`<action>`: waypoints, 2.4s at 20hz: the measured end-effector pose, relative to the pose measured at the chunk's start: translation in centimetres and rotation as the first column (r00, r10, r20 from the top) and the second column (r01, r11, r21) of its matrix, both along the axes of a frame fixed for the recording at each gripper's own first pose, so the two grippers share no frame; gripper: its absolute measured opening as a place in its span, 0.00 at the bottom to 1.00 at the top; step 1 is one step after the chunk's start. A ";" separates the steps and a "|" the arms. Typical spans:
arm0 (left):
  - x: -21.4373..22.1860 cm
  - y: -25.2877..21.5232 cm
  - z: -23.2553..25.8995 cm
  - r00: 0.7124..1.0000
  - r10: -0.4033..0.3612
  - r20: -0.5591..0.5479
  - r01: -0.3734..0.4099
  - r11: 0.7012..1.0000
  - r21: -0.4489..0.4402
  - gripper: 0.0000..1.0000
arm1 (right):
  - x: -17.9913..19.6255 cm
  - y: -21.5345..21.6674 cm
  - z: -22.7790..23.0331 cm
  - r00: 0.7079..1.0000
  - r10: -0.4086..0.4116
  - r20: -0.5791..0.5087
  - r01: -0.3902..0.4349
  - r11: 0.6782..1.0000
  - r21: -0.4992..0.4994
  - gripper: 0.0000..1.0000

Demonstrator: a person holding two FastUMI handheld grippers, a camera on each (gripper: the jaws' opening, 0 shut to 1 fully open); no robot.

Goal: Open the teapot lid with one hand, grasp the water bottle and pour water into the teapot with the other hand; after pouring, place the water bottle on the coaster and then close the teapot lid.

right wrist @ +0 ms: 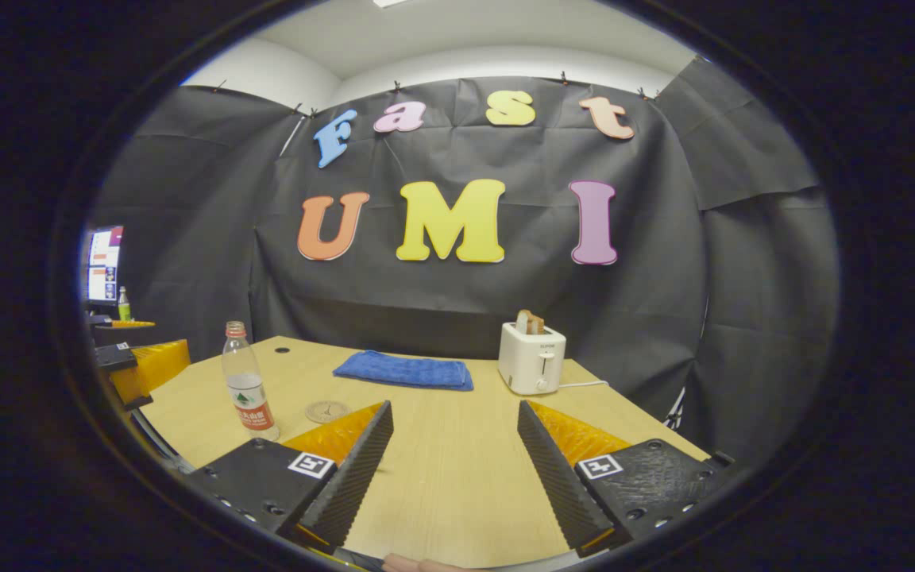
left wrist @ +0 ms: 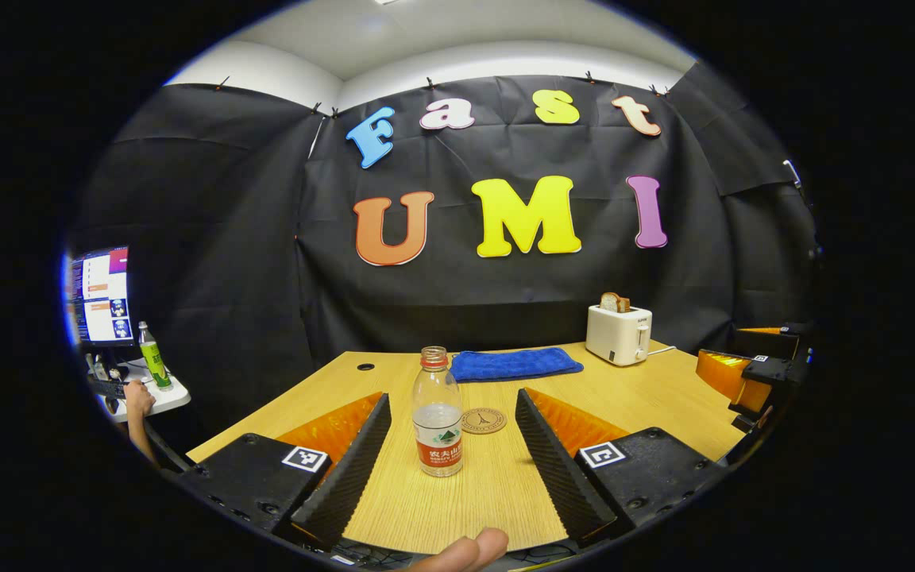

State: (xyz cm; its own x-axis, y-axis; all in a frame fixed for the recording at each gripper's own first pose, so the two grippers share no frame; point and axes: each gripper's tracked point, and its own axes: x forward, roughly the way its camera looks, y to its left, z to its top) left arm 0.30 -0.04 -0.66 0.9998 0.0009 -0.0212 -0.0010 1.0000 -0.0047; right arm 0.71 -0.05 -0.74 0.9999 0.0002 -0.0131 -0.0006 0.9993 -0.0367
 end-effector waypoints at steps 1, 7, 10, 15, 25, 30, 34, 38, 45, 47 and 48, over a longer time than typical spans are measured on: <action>0.1 0.1 -0.1 1.000 0.002 -0.002 -0.002 1.000 -0.003 0.99 | 0.1 0.2 -0.2 1.000 0.002 -0.003 -0.002 1.000 0.000 0.95; 0.7 1.1 -0.8 0.999 0.025 -0.026 -0.025 1.000 -0.015 0.99 | 1.0 0.7 -0.9 1.000 0.009 -0.009 -0.009 1.000 -0.002 0.95; 1.1 1.3 -0.8 0.999 0.022 -0.024 -0.022 1.000 -0.018 0.99 | 1.9 1.4 -1.9 1.000 0.016 -0.027 -0.016 1.000 -0.001 0.98; 1.7 2.3 -1.7 0.998 0.034 -0.056 -0.035 0.999 -0.016 0.99 | 3.1 4.9 -3.7 0.995 0.089 -0.045 -0.089 0.996 -0.006 0.98; 2.6 6.1 -2.0 0.995 0.079 -0.064 -0.084 0.994 -0.066 1.00 | 7.5 14.5 -7.2 0.961 0.260 -0.098 -0.256 0.966 0.045 0.95; 3.2 7.3 -2.5 0.994 0.081 -0.075 -0.089 0.990 -0.111 0.99 | 9.8 15.8 -9.1 0.972 0.201 -0.119 -0.204 0.979 -0.016 0.95; 3.4 7.3 -2.6 0.994 0.084 -0.074 -0.092 0.990 -0.108 0.99 | 11.9 15.9 -10.4 0.980 0.153 -0.128 -0.155 0.988 -0.004 0.93; 3.4 6.7 -2.3 0.996 0.064 -0.056 -0.070 0.993 -0.098 0.99 | 12.8 15.0 -10.6 0.985 0.108 -0.131 -0.107 0.994 0.015 0.65; 3.7 5.9 -2.7 0.997 0.048 -0.066 -0.053 0.995 -0.088 0.99 | 13.3 15.1 -11.8 0.975 0.153 -0.160 -0.145 0.988 0.057 0.12; 3.8 5.6 -2.8 0.997 0.041 -0.063 -0.046 0.996 -0.080 0.99 | 13.4 14.9 -11.9 0.978 0.146 -0.149 -0.145 0.989 0.023 0.05; 3.8 5.3 -2.8 0.997 0.038 -0.060 -0.043 0.996 -0.073 0.99 | 13.4 14.9 -11.8 0.979 0.144 -0.145 -0.146 0.989 -0.001 0.03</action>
State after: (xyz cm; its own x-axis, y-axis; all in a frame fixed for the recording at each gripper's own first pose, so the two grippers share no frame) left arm 4.06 5.30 -3.50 0.9960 0.0377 -0.0808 -0.0440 0.9960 -0.0774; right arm 14.16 14.83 -12.52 0.9769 0.1441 -0.1576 -0.1517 0.9877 -0.0375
